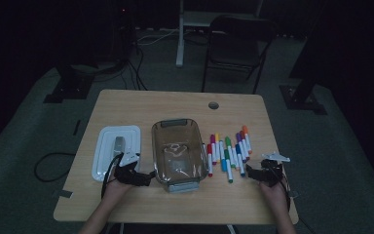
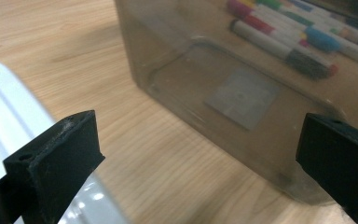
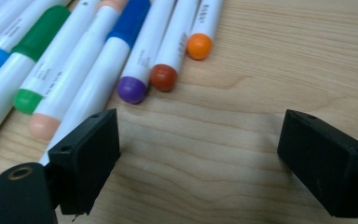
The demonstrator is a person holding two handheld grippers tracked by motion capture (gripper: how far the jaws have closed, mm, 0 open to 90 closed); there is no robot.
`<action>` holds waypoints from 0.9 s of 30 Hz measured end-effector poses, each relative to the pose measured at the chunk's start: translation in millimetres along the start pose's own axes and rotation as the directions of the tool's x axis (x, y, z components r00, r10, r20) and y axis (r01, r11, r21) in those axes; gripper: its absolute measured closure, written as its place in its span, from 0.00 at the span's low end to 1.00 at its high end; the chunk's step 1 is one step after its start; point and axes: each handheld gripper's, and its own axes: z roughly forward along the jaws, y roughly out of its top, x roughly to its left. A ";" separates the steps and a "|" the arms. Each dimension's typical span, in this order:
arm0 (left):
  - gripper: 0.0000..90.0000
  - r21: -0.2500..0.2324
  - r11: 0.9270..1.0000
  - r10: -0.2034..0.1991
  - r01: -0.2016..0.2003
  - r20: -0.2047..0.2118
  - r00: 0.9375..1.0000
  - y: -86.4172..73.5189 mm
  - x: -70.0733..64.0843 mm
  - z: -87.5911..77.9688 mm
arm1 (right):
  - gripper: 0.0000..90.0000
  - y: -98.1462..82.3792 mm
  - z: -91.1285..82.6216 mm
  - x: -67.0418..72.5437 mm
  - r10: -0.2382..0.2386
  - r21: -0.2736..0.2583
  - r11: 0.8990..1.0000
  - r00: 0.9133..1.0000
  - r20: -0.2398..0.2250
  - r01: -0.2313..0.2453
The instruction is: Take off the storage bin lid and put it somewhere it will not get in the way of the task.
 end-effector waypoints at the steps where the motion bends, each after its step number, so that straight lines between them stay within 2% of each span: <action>1: 0.00 -0.001 1.000 0.005 -0.005 -0.001 1.000 0.3 -1.5 0.7 | 0.14 0.0 0.1 0.7 -0.003 0.001 1.000 1.000 0.003 0.003; 16: 0.00 -0.012 1.000 0.028 -0.028 -0.011 1.000 10.2 -28.5 12.9 | 0.13 0.1 0.3 0.4 -0.016 0.000 1.000 1.000 -0.008 0.016; 27: 0.00 -0.012 0.999 0.031 -0.031 0.010 0.999 13.4 -43.5 22.7 | 0.13 -0.2 0.0 1.1 -0.036 0.000 0.999 0.999 -0.030 0.036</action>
